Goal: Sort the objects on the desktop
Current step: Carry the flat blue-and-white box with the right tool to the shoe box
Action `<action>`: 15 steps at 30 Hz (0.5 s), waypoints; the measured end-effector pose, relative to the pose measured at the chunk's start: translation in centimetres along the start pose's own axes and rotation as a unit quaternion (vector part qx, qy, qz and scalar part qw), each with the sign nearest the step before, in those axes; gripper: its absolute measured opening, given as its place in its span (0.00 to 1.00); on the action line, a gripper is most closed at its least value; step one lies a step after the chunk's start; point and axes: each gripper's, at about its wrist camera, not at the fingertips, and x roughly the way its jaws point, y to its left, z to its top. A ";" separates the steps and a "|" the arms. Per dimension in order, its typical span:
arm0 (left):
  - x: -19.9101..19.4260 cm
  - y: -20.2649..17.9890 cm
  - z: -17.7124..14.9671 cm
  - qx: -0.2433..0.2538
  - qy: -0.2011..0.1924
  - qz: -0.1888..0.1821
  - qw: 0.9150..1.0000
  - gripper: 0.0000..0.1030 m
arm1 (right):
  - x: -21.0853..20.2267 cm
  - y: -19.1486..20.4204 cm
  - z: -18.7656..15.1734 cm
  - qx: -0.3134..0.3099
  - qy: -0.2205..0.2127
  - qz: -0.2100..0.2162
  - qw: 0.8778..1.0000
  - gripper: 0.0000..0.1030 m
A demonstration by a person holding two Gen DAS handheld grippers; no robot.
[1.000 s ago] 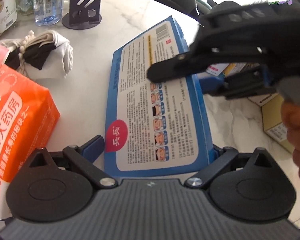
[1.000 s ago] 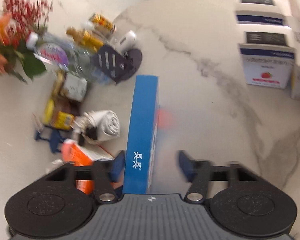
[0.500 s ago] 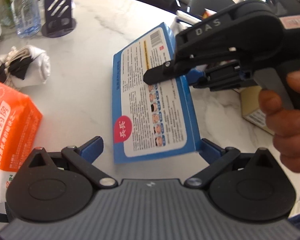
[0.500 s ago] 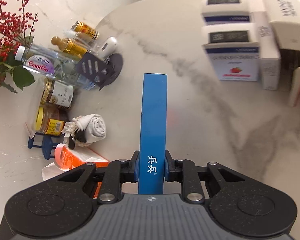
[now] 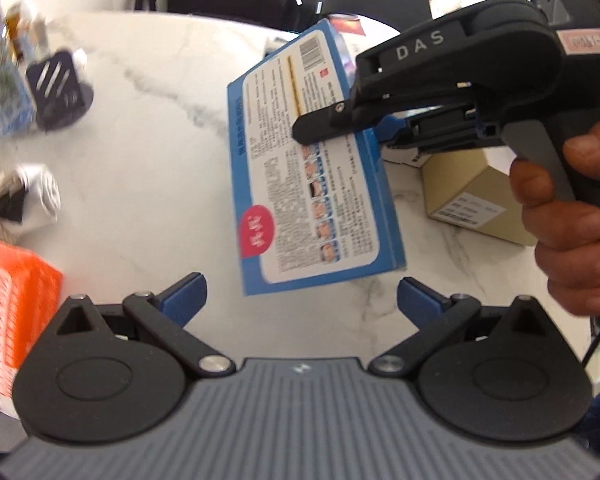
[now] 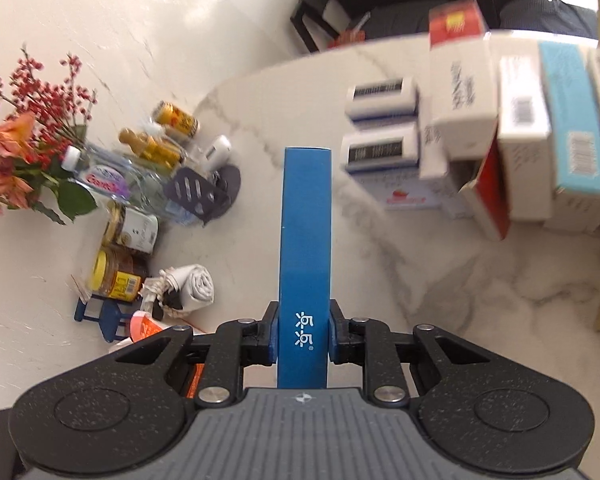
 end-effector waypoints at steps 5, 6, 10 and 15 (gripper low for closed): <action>-1.2 -1.3 1.4 0.018 -0.004 -0.004 1.000 1.00 | -3.6 -1.2 0.9 0.018 -0.037 0.013 0.999 0.24; -1.3 -1.6 1.8 0.020 -0.005 -0.002 1.000 1.00 | -4.3 -1.5 1.1 0.022 -0.044 0.016 0.999 0.24; -1.3 -2.9 3.1 0.028 -0.007 -0.002 1.000 1.00 | -7.4 -3.0 1.7 0.042 -0.071 0.026 0.996 0.24; -0.8 -4.3 4.9 0.040 -0.010 -0.007 0.999 1.00 | -11.2 -4.8 2.1 0.057 -0.102 0.035 0.993 0.24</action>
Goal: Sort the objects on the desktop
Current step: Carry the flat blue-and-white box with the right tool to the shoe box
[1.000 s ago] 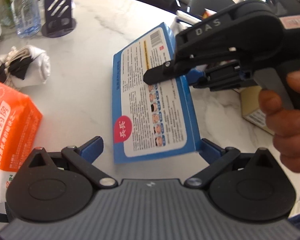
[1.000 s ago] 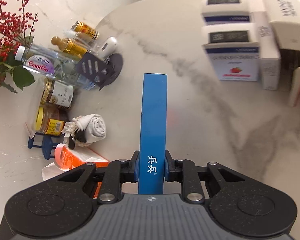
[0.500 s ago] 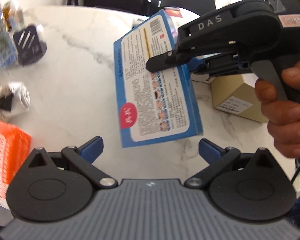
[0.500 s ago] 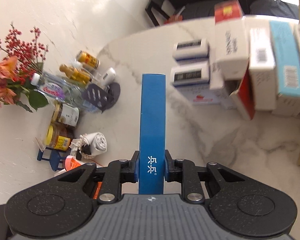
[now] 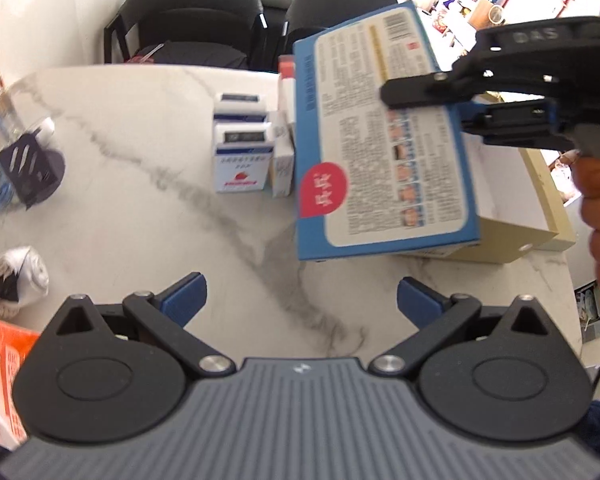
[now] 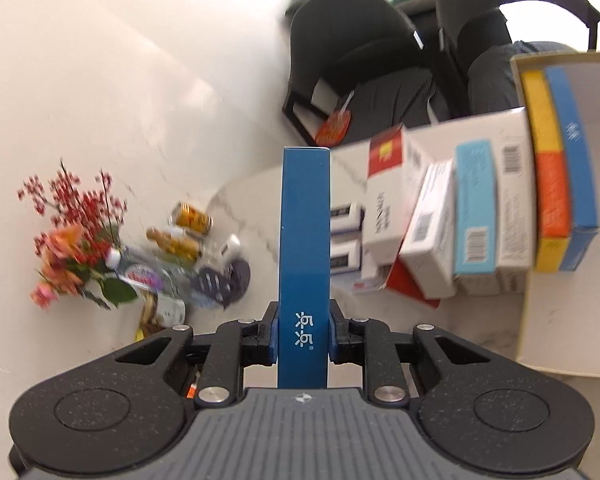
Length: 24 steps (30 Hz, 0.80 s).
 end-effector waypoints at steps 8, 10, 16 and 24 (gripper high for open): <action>1.1 -3.5 3.4 0.029 -0.008 -0.015 0.999 1.00 | -5.2 -2.7 1.8 0.026 -0.047 -0.003 0.999 0.24; 1.4 -4.3 4.2 0.034 -0.009 -0.022 0.999 1.00 | -6.4 -3.5 2.2 0.032 -0.059 -0.005 0.998 0.24; 2.7 -6.1 5.9 0.043 -0.012 -0.030 0.999 1.00 | -10.5 -6.2 3.7 0.053 -0.099 -0.014 0.994 0.24; 4.3 -7.6 6.2 0.047 0.001 -0.030 0.998 1.00 | -14.6 -11.5 5.5 0.085 -0.146 -0.066 0.983 0.24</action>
